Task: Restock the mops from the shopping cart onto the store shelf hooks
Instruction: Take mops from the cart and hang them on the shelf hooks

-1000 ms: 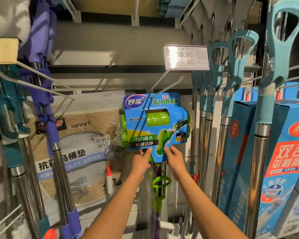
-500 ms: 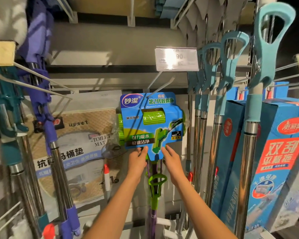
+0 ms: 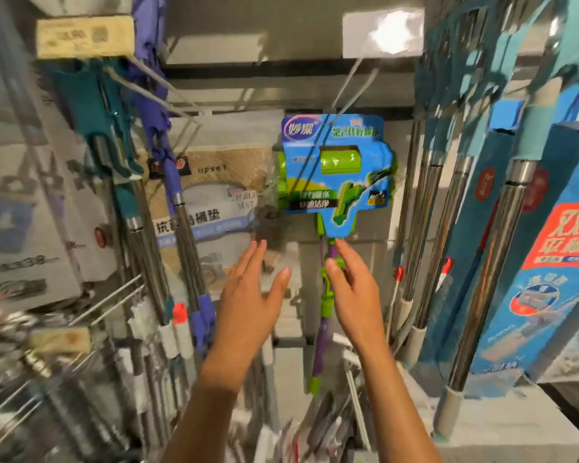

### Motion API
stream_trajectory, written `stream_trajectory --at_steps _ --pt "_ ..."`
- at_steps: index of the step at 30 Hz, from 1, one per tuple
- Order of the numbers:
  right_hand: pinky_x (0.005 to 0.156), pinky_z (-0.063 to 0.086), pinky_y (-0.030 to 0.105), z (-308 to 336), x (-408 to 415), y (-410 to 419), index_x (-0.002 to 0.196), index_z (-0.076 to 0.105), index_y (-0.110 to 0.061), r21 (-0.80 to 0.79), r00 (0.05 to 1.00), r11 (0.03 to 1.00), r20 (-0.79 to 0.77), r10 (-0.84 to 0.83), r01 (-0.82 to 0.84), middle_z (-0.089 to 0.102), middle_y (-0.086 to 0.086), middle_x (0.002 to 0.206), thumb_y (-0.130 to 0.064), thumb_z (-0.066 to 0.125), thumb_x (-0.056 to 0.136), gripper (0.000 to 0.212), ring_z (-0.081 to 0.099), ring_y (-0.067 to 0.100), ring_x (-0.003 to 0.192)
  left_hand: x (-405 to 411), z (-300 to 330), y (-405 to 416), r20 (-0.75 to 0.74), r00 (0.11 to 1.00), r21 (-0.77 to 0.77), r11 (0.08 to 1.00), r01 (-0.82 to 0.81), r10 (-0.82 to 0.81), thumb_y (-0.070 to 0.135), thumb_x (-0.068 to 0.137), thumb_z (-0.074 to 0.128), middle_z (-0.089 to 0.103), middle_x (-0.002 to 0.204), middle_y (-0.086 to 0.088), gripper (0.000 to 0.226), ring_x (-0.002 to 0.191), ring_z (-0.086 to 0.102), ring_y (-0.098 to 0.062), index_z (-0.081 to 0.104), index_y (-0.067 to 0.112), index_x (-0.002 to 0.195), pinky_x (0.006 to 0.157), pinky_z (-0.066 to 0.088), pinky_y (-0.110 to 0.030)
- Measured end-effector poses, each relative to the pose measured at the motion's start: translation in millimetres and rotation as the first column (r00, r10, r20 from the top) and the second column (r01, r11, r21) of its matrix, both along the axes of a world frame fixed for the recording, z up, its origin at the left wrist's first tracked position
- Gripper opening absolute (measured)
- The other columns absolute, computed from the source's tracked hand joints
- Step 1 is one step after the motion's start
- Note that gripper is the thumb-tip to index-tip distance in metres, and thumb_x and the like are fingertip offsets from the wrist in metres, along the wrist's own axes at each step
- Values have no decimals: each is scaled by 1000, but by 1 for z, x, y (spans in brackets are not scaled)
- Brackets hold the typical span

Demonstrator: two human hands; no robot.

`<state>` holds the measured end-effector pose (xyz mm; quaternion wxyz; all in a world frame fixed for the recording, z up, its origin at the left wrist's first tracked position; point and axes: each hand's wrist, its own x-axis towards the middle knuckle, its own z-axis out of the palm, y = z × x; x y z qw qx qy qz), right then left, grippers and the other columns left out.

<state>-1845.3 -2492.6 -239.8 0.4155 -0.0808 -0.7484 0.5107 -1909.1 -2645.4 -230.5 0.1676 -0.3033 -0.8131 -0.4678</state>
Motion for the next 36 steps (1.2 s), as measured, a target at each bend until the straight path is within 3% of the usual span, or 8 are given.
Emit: stream_trajectory --at_steps 4,7,10,13,17,24,30,36 --pt "110 16 6 -22 27 -47 151 41 -25 182 996 983 93 -16 -1 32 -8 161 -64 43 89 73 25 6 148 28 -28 -58 -110 984 -186 970 -158 139 72 89 35 24 165 4 83 154 16 -13 32 24 156 126 16 -36" --pt "116 16 20 -34 40 -82 153 37 -29 308 990 951 136 -25 -19 25 -9 163 -68 39 90 74 19 8 151 49 -46 -95 -249 934 -191 932 -309 258 65 94 40 42 155 -13 75 146 37 -30 50 13 147 116 36 -51" --pt "119 15 29 -43 47 -117 154 36 -30 344 983 934 181 31 -93 21 -7 165 -76 31 86 83 14 11 153 66 -57 -138 -339 891 -256 882 -395 301 61 100 42 47 149 -24 72 140 43 -42 55 3 141 114 39 -54" --pt "122 16 35 -55 54 -155 153 36 -27 375 974 911 204 101 -174 22 0 165 -85 22 86 90 15 18 153 87 -63 -188 -286 876 -343 812 -472 388 62 95 41 43 151 -27 78 143 37 -43 50 2 144 115 35 -54" --pt "122 24 40 -70 64 -212 149 46 -20 365 953 887 213 217 -283 30 5 162 -69 36 90 77 23 24 151 122 -74 -251 -203 841 -331 773 -541 501 64 95 36 38 156 -22 80 146 33 -40 45 5 148 117 33 -55" --pt "120 29 49 -78 86 -316 145 51 -9 427 886 779 155 436 -459 37 15 158 -64 42 94 76 31 32 148 189 -74 -352 -42 664 -245 636 -732 747 68 95 36 28 164 -7 76 153 20 -24 38 21 155 120 27 -48" --pt "122 23 43 -79 138 -425 153 39 -24 459 775 630 270 572 -626 23 -2 165 -83 16 88 91 18 18 153 278 -81 -449 15 495 -220 486 -846 868 77 92 28 23 166 -1 83 154 17 -21 33 26 157 123 23 -45" --pt "121 19 38 -85 223 -541 155 32 -32 408 586 442 359 726 -799 15 -11 166 -89 13 82 94 7 8 153 395 -91 -539 86 290 -233 302 -924 953 72 89 31 21 166 -1 83 154 14 -21 34 24 156 123 19 -45"
